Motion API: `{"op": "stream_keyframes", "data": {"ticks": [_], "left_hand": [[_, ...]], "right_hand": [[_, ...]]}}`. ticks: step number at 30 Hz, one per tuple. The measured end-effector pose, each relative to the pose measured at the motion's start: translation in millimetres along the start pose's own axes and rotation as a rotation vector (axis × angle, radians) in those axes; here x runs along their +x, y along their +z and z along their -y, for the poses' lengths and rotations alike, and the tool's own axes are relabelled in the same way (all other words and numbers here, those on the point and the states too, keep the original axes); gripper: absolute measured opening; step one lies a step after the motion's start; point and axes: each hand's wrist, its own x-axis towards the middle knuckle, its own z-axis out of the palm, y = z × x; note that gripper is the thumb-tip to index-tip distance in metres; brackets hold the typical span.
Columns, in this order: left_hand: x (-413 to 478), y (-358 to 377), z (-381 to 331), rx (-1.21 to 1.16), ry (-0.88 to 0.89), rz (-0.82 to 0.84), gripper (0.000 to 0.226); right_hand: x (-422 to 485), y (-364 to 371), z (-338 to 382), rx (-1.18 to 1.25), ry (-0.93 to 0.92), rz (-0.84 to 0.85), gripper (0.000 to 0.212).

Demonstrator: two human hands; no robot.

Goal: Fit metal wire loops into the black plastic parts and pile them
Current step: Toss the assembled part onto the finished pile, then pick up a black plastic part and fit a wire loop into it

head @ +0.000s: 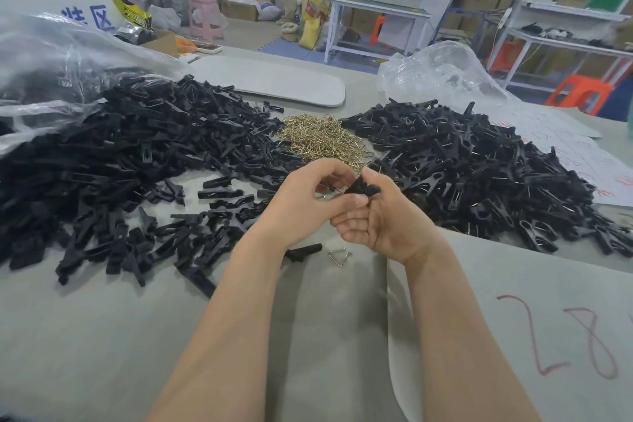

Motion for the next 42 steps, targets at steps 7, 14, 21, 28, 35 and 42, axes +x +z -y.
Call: {"op": "stream_keyframes", "data": {"ticks": [7, 14, 21, 28, 35, 42], "left_hand": [[1, 0, -3, -0.051, -0.004, 0.011, 0.017], [0, 5, 11, 0.331, -0.168, 0.072, 0.030], [9, -11, 7, 0.058, -0.298, -0.629, 0.028], [9, -24, 7, -0.532, -0.417, -1.087, 0.023], [10, -24, 8, -0.560, -0.423, -1.124, 0.021], [10, -23, 7, -0.559, -0.429, -1.093, 0.022]], "right_hand": [[5, 3, -4, 0.081, -0.019, -0.036, 0.062], [2, -8, 0, -0.323, -0.190, -0.365, 0.014], [-1, -20, 36, 0.422, -0.748, -0.809, 0.077], [38, 37, -3, -0.920, -0.363, -0.448, 0.047], [72, 80, -23, -1.358, -0.234, -0.426, 0.046], [66, 71, -26, -1.076, -0.358, -0.528, 0.018]]}}
